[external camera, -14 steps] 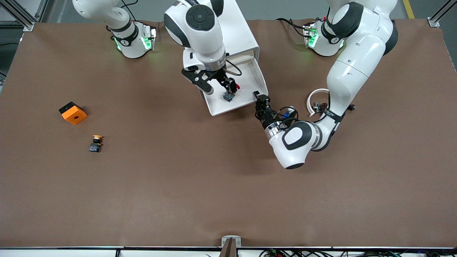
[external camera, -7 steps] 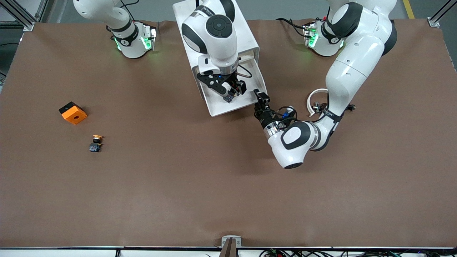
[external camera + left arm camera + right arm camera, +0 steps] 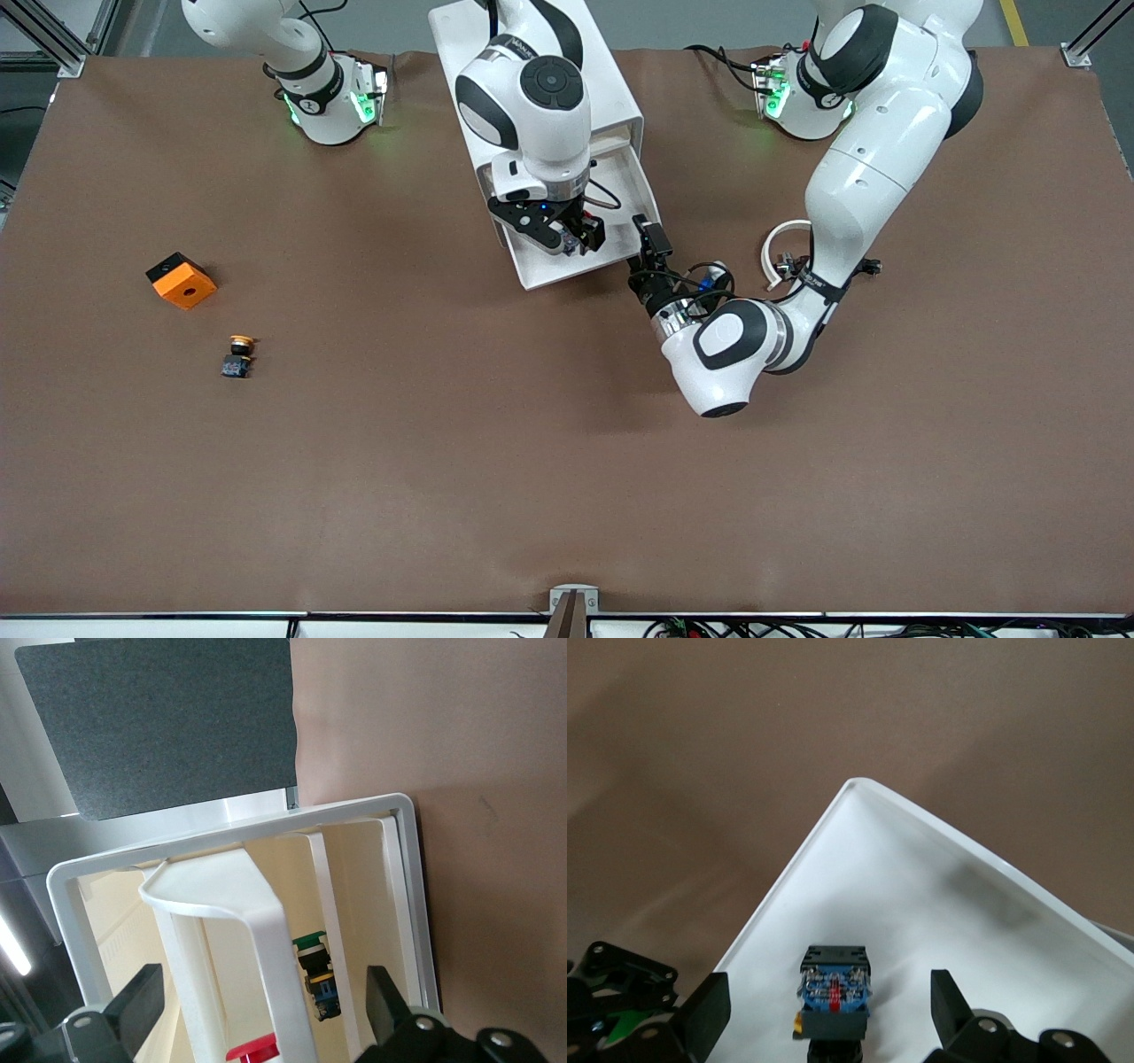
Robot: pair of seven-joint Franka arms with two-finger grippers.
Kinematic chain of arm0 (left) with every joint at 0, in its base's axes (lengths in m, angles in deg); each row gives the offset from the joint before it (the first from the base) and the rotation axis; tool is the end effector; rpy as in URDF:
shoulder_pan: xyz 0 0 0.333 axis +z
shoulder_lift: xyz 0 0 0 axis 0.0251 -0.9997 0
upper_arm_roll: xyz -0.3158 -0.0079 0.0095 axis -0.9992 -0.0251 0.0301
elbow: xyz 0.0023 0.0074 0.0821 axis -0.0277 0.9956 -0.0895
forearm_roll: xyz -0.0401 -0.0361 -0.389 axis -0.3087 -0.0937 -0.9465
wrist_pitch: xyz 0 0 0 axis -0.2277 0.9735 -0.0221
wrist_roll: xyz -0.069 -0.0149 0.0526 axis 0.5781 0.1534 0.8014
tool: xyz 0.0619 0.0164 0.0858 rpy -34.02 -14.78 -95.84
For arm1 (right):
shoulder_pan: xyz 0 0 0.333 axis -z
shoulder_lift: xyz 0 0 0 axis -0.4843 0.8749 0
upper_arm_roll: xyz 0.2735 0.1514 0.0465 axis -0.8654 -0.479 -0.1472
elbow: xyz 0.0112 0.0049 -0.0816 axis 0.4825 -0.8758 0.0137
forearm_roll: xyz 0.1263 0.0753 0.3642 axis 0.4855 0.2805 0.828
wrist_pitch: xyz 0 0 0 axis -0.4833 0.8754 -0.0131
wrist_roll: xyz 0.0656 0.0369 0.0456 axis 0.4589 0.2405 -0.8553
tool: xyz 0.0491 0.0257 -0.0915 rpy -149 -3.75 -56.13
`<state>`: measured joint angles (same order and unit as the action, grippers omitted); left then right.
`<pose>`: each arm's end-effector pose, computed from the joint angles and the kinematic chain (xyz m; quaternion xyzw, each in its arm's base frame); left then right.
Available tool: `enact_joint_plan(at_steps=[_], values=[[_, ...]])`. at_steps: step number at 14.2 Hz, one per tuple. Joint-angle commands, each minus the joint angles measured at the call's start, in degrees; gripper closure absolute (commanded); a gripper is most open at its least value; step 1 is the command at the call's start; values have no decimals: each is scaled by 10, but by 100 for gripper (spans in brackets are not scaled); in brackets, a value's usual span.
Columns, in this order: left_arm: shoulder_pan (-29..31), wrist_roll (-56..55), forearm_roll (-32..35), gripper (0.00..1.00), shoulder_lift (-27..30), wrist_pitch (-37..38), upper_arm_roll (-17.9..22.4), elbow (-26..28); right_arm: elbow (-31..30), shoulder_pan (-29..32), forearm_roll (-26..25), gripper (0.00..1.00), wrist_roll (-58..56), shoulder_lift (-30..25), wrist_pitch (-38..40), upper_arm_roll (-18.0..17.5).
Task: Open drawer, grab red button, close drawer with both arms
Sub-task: 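Grasp the red button block inside the drawer with the right gripper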
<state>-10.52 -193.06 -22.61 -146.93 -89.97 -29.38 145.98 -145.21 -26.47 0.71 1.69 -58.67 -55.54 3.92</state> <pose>0.5358 -0.3631 0.1877 -0.4991 -0.5927 0.5462 0.3183 0.4131 0.5143 0.3616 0.9532 -0.3023 0.0104 0.0015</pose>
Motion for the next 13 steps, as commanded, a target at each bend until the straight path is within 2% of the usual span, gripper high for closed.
enact_joint_plan(at_steps=[1, 6, 8, 10, 11, 12, 13], values=[[0, 2, -1, 0, 3, -3, 1, -8, 2, -7, -11, 0, 2, 14, -7, 1], [-1, 27, 6, 0, 6, -15, 1, -28, 5, -12, -7, 0, 6, 29, -16, 0], [-2, 47, 6, 0, 10, -23, 15, -40, 5, -14, -6, 0, 5, 32, -16, 0], [-3, 70, 6, 0, 16, -24, 27, -45, 5, -18, -3, 17, 5, 32, -16, 0], [-3, 82, 7, 0, 20, -24, 31, -45, 5, -18, -2, 32, 5, 32, -15, -1], [-3, 98, 6, 0, 24, -25, 34, -48, 5, -18, -2, 53, 4, 32, -15, -1], [-3, 117, 9, 0, 28, -25, 36, -56, 5, -20, -1, 79, 4, 32, -15, -1]])
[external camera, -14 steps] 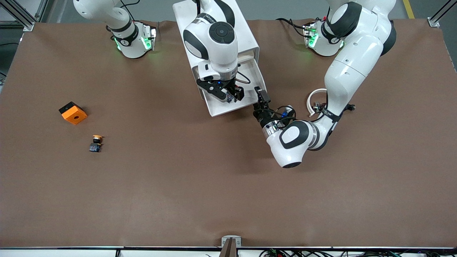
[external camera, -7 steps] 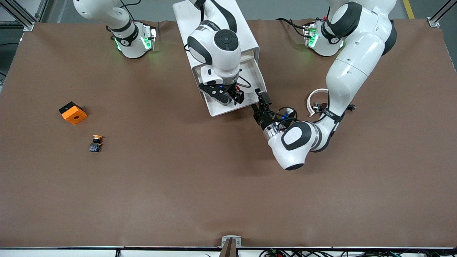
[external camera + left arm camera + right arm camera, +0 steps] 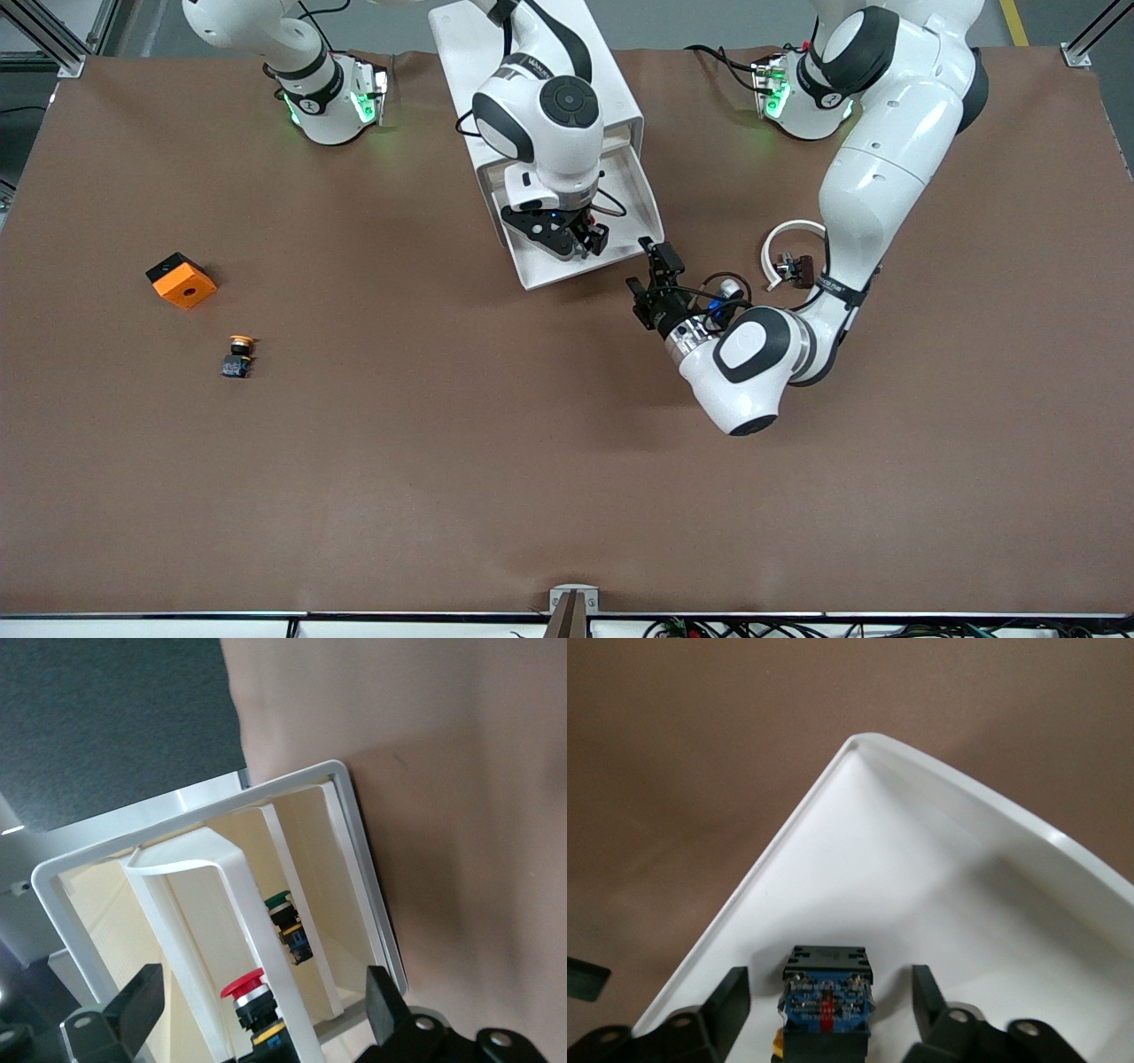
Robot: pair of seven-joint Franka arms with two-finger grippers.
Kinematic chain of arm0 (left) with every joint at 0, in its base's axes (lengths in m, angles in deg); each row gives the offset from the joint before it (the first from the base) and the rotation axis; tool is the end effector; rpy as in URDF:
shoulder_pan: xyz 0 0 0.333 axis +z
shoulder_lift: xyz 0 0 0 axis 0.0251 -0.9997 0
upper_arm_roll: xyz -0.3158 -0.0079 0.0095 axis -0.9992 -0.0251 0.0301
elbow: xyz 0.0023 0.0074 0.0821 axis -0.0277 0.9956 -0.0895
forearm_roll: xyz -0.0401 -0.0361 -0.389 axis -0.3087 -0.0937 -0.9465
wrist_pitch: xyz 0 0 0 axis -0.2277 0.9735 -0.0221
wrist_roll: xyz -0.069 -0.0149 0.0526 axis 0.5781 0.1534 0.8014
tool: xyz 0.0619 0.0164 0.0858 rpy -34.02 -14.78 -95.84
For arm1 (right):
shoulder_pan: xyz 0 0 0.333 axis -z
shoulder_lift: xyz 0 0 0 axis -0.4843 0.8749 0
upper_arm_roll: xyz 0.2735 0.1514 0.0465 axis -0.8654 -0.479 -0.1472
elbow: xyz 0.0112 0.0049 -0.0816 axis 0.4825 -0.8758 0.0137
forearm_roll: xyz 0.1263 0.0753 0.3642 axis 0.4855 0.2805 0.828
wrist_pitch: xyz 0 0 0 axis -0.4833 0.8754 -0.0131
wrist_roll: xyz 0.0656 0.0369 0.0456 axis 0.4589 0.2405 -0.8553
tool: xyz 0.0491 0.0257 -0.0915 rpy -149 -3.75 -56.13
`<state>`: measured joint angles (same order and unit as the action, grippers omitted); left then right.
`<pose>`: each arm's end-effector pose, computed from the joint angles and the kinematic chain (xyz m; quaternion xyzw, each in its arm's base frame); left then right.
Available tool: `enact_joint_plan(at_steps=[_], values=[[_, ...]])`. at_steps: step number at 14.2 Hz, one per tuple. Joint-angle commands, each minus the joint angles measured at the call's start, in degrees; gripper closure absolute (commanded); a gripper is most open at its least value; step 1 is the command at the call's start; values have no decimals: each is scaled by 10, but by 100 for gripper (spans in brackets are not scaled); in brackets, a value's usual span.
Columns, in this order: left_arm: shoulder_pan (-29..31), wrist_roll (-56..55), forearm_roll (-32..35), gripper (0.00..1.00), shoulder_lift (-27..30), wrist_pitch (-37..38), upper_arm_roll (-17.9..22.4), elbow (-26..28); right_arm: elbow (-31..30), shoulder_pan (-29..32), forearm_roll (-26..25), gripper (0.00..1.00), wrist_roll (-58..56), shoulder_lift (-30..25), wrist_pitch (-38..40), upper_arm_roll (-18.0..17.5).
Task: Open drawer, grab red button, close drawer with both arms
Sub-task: 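Lift the button out and carry it beside the orange box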
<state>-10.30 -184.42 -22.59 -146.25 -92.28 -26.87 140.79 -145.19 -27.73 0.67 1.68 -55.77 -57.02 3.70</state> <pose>0.5797 -0.3444 0.2122 -0.5518 -0.5943 0.5428 0.2185 0.4020 0.5274 0.3305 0.9571 -0.2894 0.0075 0.0134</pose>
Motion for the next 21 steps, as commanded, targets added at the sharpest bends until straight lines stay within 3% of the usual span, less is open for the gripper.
enact_joint_plan(at_steps=[1, 5, 7, 10, 13, 15, 17, 21], values=[[-5, 56, 23, 0, 26, -2, 12, -6, 5, -10, 0, 100, 4, 3, 0, 0], [-5, 175, 82, 0, 38, -24, 12, -6, 12, 1, 23, 100, -5, -4, 5, 2], [-5, 242, 116, 0, 50, -42, 11, -4, 34, 37, 26, 100, -16, -18, 36, 1], [-5, 328, 188, 0, 64, -93, 8, -3, 83, 106, 73, 100, -128, -47, 144, 4], [-5, 390, 218, 0, 74, -113, 4, -1, 64, 170, 46, 100, -297, -78, 190, 11], [-12, 461, 270, 0, 88, -120, -13, -1, 49, 213, 0, 100, -365, -78, 188, 13], [-13, 504, 309, 0, 91, -137, -25, -2, 27, 252, -13, 100, -423, -76, 165, 13], [-8, 541, 348, 0, 119, -180, -27, 1, -73, 323, -19, 100, -533, -81, 40, 13]])
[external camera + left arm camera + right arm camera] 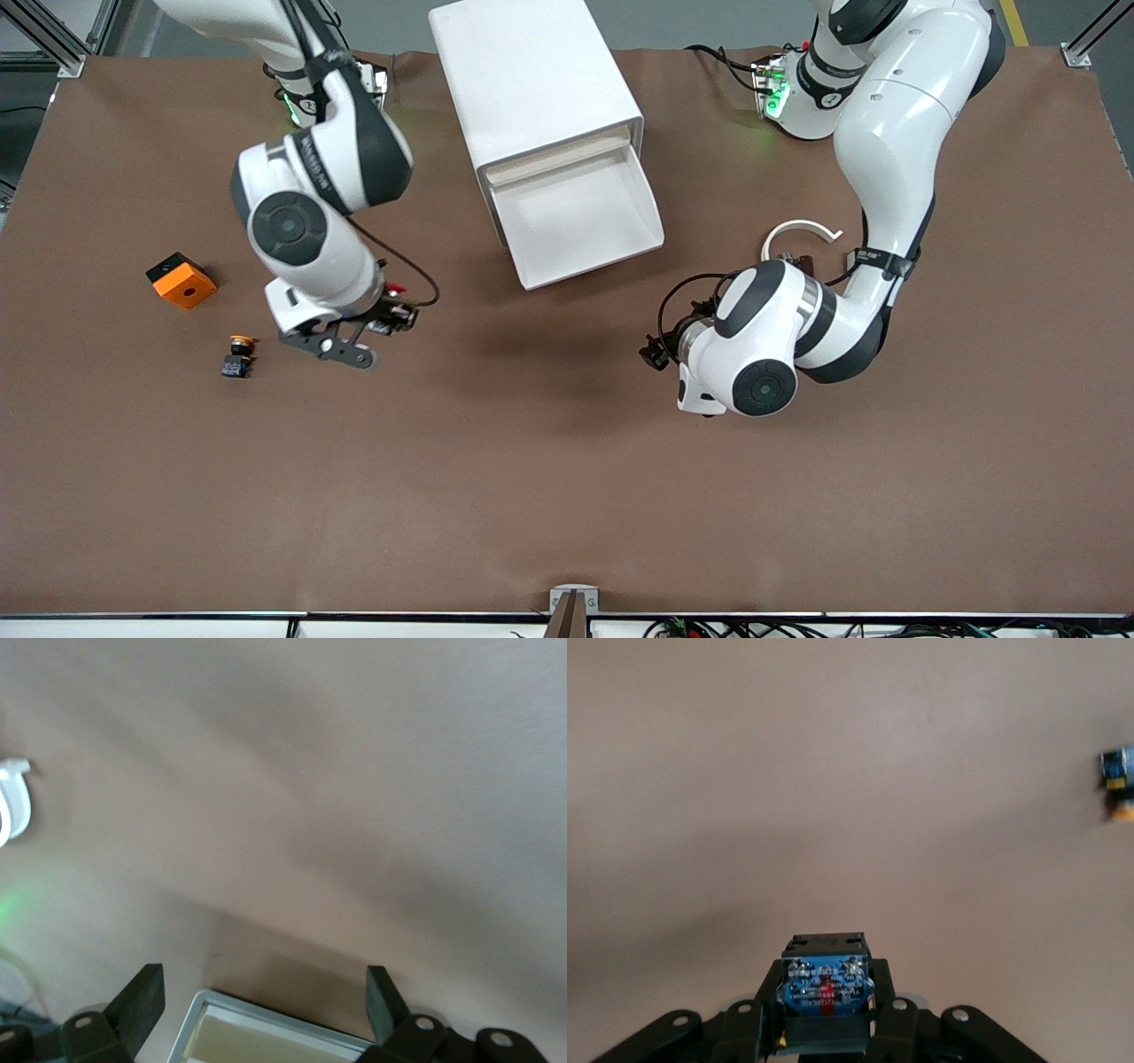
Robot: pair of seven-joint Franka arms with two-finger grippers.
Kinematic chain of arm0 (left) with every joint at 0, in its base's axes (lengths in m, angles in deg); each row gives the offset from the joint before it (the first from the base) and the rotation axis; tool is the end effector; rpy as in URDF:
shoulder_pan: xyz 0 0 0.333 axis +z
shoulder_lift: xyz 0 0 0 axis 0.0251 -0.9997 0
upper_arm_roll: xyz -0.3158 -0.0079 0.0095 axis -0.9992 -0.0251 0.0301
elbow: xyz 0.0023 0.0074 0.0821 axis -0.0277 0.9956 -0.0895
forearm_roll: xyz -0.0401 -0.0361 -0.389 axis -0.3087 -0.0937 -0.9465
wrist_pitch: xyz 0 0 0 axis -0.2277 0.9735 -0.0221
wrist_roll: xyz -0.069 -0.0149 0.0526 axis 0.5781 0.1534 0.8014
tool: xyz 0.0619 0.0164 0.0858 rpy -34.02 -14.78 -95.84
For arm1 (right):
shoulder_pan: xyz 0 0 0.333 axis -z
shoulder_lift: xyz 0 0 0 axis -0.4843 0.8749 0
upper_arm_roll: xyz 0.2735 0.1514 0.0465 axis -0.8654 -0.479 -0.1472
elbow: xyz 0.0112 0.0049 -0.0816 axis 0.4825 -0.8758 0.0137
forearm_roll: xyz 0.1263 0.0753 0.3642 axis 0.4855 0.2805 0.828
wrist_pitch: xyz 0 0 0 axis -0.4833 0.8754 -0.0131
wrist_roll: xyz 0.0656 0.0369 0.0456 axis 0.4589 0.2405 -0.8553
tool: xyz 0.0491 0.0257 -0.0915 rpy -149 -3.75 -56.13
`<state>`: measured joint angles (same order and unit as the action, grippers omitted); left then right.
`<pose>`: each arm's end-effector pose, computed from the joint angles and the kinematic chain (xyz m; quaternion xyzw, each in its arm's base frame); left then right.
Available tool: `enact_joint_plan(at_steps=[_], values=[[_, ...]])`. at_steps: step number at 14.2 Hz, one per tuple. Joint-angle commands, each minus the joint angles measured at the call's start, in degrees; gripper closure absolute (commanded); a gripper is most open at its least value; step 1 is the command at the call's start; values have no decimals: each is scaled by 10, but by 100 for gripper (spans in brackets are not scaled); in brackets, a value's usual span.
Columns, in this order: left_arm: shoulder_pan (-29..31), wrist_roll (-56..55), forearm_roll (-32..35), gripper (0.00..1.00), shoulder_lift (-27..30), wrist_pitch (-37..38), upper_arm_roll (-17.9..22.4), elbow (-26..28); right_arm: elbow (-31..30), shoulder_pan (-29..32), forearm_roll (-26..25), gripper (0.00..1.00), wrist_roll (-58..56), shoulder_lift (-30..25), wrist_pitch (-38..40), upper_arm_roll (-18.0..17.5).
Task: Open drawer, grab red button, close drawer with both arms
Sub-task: 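Lift the button out and carry it beside the orange box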
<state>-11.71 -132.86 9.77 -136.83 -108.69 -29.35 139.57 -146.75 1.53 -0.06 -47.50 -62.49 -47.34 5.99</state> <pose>0.6308 -0.3370 0.2986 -0.9199 -0.3011 0.2509 0.0122 0.5921 0.2295 0.3812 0.9892 -0.1371 -0.0335 0.0405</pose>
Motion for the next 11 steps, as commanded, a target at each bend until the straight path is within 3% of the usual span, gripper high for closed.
enact_joint_plan(at_steps=[1, 4, 8, 11], values=[[4, 36, 42, 0, 30, -32, -2, 16, -87, 52, -17, 100, -67, -15, -98, -10], [4, 39, 80, 0, 39, -82, -17, 22, -173, 124, -19, 100, -177, -22, -214, -11], [5, 53, 142, 0, 38, -102, -48, 38, -279, 179, -18, 100, -241, -16, -368, -12], [-14, 65, 165, 0, 35, -124, -49, 38, -293, 191, -18, 100, -241, 4, -395, -12]])
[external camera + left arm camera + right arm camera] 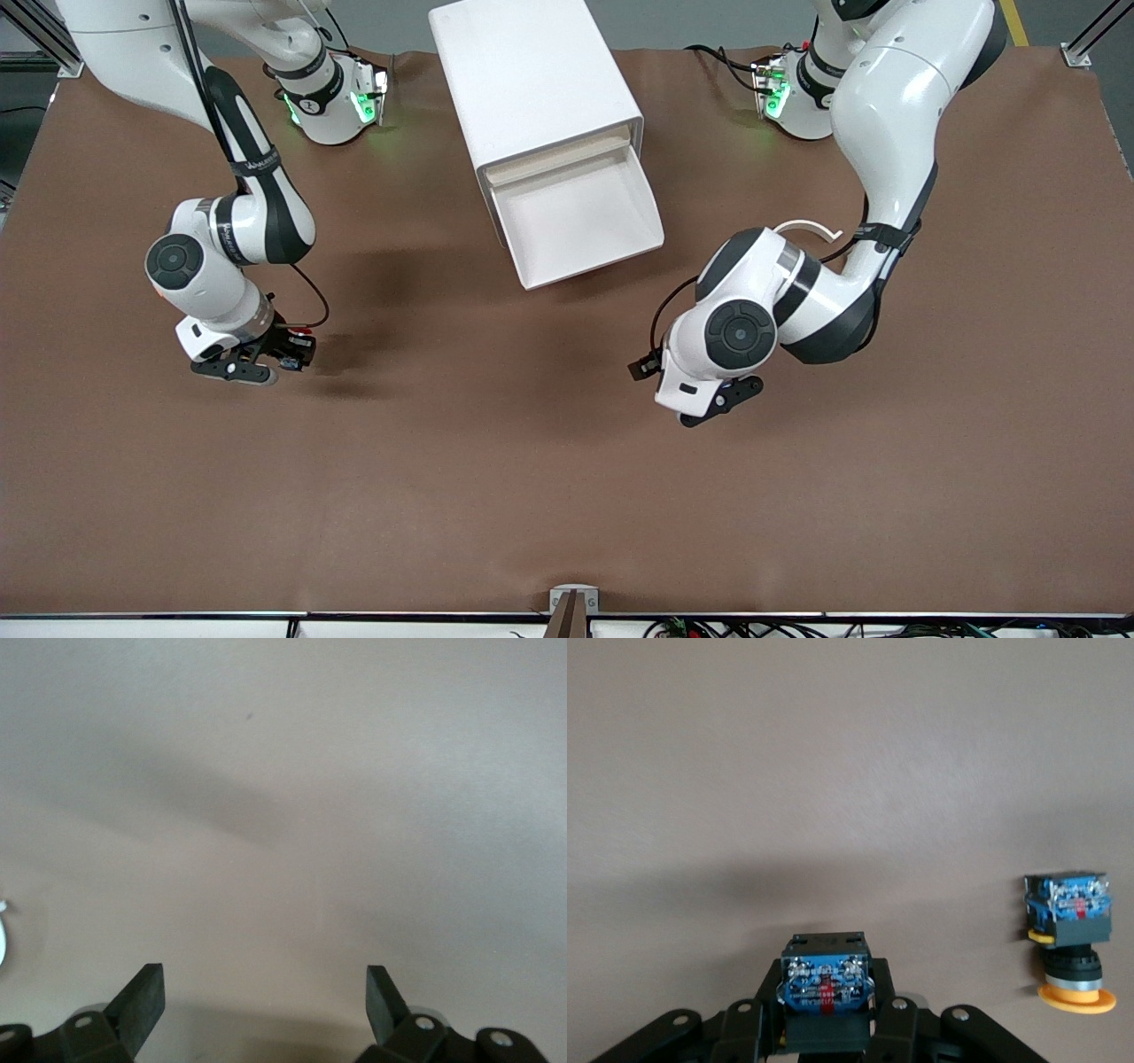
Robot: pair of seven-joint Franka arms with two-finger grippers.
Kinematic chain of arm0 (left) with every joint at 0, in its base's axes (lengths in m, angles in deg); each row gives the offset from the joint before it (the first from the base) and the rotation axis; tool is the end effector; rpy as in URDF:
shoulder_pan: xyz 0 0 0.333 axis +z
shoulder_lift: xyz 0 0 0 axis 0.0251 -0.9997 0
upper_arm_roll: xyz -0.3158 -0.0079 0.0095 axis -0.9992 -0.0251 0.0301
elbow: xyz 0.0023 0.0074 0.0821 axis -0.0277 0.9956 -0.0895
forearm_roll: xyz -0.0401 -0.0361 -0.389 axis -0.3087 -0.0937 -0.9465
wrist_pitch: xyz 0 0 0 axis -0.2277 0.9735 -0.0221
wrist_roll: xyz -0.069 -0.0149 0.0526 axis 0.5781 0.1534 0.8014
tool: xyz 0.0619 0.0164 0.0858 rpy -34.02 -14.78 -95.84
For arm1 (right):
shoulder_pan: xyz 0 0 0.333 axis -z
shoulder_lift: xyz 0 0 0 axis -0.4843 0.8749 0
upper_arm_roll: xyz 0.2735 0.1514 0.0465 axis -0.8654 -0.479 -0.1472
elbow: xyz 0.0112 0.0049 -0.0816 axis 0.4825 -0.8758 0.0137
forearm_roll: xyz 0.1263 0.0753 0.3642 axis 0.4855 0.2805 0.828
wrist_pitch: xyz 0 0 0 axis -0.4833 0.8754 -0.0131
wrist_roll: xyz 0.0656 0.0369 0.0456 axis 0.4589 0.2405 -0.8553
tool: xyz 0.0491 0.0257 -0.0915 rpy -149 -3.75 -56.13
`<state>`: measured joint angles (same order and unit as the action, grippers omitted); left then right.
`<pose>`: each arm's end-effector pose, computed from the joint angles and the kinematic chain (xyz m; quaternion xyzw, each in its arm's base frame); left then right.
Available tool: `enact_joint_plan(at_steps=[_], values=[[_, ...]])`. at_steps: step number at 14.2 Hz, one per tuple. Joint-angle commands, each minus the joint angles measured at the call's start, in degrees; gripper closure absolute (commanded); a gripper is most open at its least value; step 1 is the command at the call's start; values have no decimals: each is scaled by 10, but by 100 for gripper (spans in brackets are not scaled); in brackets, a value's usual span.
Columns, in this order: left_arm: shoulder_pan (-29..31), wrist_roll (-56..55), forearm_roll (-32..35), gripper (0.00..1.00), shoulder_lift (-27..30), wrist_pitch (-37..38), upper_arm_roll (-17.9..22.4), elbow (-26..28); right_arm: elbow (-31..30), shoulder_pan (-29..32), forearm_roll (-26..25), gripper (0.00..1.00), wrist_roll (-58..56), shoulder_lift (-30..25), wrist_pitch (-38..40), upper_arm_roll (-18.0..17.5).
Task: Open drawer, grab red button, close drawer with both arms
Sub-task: 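Lift the button out and carry it beside the orange box, then lower the button onto the table and open the right gripper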
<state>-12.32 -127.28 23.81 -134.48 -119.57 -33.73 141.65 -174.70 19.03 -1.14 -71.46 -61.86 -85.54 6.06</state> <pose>0.6344 -0.3692 0.3291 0.9725 0.2077 -0.1056 0.0032 0.5573 0.0301 0.2266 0.9965 -0.0719 0.0381 0.0198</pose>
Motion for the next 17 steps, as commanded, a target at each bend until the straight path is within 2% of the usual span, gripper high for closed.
enact_joint_plan(at_steps=[1, 7, 9, 12, 17], values=[[-18, 9, 30, 0, 10, -16, -5, 19, -12, 17, -7, 100, -2, 1, -14, -12], [-28, 7, 31, 0, 15, -56, -6, 52, -8, 26, -7, 100, -4, 26, -41, -12], [-31, 7, 31, 0, 16, -58, -7, 56, -5, 40, -8, 100, -51, 36, -44, -12], [-22, 9, 30, 0, 16, -58, -30, 69, -2, 73, -6, 100, -102, 53, -64, -14], [-19, 9, 21, 0, 22, -58, -53, 101, -2, 76, -4, 100, -104, 60, -68, -15]])
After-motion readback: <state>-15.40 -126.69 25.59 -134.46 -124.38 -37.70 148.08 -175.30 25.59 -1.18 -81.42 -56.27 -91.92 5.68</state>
